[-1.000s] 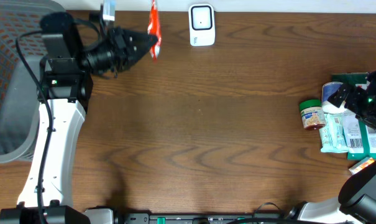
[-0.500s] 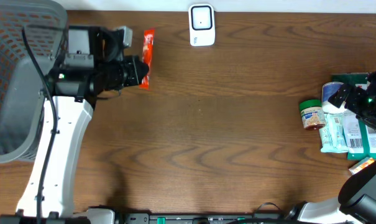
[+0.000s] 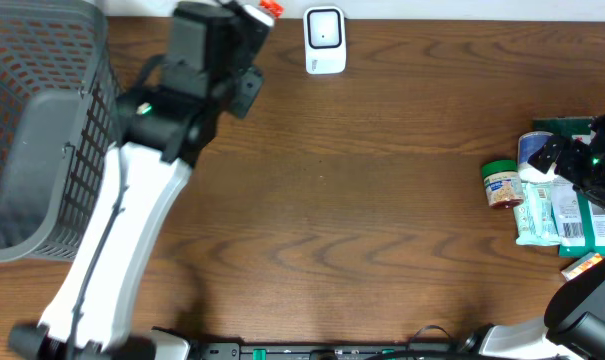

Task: Scan the item barcode
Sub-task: 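Hold the stick's barcode over the scanner window with the left gripper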

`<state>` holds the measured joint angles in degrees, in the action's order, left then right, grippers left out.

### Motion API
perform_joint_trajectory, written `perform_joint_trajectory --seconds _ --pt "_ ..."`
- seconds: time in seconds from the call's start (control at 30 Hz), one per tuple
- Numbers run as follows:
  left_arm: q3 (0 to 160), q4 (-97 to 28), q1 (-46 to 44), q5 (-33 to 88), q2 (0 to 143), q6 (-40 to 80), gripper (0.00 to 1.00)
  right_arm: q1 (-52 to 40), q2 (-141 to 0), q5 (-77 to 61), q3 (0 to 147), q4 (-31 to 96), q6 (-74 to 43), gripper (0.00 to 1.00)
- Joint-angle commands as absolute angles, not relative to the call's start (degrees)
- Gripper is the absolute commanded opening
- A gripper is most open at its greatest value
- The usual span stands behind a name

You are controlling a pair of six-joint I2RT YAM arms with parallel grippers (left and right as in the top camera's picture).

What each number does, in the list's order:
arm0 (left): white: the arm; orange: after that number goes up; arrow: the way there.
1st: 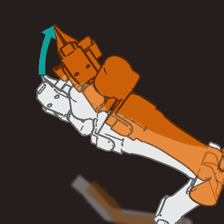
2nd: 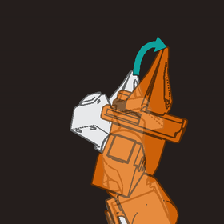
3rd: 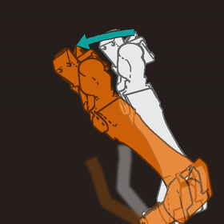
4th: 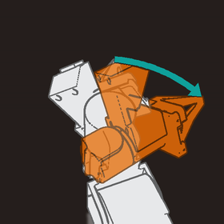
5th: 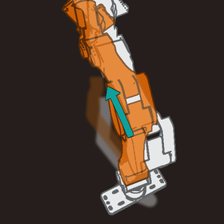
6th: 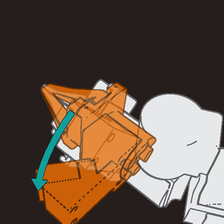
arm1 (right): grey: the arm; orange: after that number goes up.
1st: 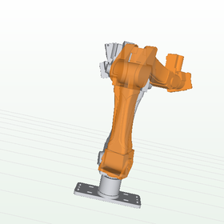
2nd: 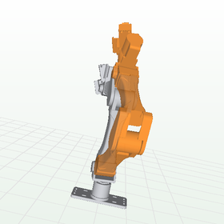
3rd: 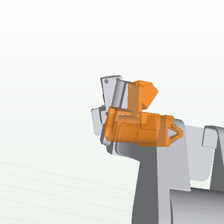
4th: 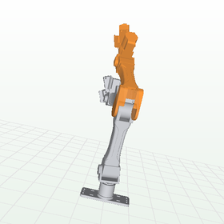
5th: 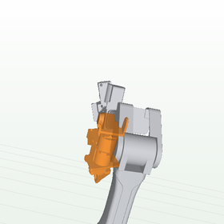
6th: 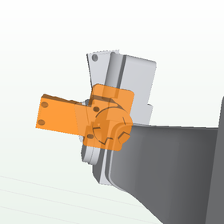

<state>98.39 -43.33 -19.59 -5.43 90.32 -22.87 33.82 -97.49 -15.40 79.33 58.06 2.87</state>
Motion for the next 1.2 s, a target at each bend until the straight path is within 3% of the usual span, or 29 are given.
perform_joint_trajectory --seconds 0.0,0.4,0.93,1.17 --pt "99.0 -39.7 -19.5 -9.9 94.5 -29.4 0.07 34.8 -97.8 -15.2 79.4 58.1 2.2 0.99" --pt "112.3 -32.5 -19.7 -9.5 112.8 -36.5 0.07 34.8 -97.8 -15.2 79.4 58.1 2.2 0.99" --pt "112.8 -11.4 -19.7 -9.4 130.5 -46.6 0.07 34.8 -97.8 -15.2 79.4 58.1 2.2 0.99" --pt "112.7 -9.0 -19.7 1.0 133.4 -50.6 0.07 34.8 -97.8 -15.2 79.4 58.1 2.2 0.99"
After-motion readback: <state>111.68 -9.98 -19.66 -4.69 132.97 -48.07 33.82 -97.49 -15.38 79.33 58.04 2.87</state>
